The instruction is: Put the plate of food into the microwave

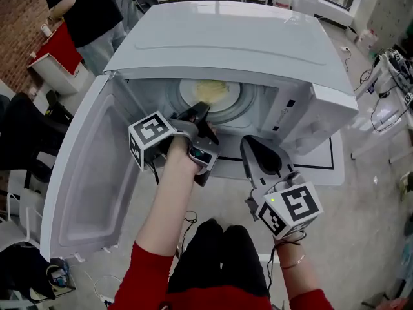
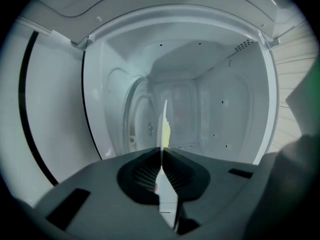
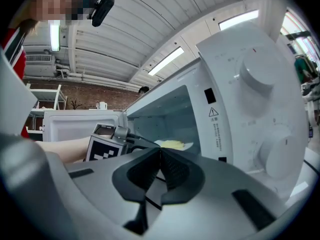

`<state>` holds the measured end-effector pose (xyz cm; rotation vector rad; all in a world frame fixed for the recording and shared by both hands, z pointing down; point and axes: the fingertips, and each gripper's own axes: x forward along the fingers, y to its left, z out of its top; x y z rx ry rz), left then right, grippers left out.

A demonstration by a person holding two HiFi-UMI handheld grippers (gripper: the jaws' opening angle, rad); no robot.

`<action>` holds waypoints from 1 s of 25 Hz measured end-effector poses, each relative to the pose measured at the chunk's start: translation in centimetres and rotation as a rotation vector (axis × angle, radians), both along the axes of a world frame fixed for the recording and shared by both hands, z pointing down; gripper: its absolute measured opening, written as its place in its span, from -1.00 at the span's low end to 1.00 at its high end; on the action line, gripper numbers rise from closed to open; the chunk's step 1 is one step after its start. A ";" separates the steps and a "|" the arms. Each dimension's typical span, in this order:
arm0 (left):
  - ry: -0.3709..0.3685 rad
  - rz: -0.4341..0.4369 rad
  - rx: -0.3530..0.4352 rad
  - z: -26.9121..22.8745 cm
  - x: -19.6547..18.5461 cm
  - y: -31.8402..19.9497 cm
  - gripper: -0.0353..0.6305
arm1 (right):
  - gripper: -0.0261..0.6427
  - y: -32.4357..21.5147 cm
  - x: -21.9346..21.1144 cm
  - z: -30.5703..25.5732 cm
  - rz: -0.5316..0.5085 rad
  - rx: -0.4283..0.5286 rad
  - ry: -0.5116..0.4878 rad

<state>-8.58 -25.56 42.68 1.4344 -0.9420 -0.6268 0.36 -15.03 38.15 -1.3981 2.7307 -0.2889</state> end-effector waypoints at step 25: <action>-0.211 -0.001 -0.145 0.1 0.0 -2.0 -0.71 | -0.88 -0.4 0.5 -0.6 0.012 -0.050 0.006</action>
